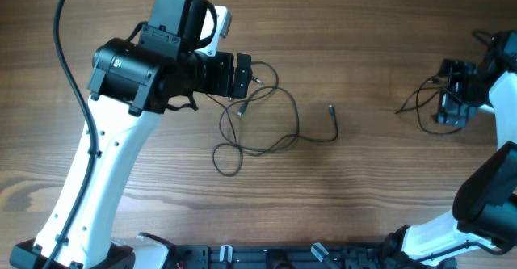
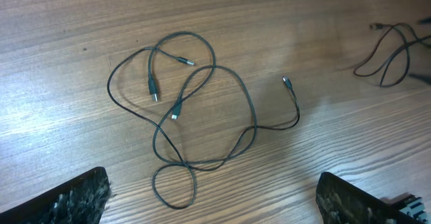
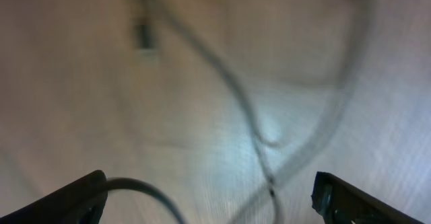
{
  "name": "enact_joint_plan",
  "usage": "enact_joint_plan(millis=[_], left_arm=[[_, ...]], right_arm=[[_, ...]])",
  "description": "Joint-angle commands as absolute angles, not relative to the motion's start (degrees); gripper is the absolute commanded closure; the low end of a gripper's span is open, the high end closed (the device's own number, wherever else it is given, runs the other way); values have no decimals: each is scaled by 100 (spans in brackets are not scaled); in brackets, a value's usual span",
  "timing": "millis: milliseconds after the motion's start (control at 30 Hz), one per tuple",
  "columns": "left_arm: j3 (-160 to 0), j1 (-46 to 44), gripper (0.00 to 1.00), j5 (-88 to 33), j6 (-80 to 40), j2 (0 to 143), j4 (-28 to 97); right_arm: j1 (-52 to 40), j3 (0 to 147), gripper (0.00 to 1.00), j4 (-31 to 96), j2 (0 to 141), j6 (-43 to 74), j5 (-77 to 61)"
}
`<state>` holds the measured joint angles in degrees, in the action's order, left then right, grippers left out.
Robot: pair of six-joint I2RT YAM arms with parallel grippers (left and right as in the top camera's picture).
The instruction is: Untangle cables
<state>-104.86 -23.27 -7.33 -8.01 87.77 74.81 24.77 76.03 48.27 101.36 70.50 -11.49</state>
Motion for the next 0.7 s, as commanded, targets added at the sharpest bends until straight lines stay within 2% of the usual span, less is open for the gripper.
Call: enact_joint_plan(millis=[0,67,100,133,233,333,433,567,667], left_arm=[[-10499,-2342,0,-805,-834,8799,7441],[-10499,-2342,0,-808,-836,8799,7400],[-10499,-2342,0,-845,-836,8799,7417],[-10499,-2342,0,-851,-836,8799,7439],[-10499,-2342,0,-847,-790,8799,7432],[-10495,-2342,0,-849,-792,8801,7446],[-10495,-2342,0,-847,-790,8799,7452],[-10495,-2342,0,-847,-770,8801,7349],[-10495,-2342,0,-847,-773,8801,7376]], right_arm=[[2285,7638,0,3929,10180,3931,-2648],[2053,7638,0,3909,10180,2663,-3105],[1798,7638,0,4270,10180,1621,-2628],[1653,7638,0,4600,10180,1682,-1531],[1586,7636,0,5688,10182,4582,2115],[1833,7636,0,6416,10182,6698,3931],[2228,7636,0,6436,10182,6512,3813],[2397,7636,0,6045,10182,5734,2338],[2397,7638,0,5752,10180,5103,1879]])
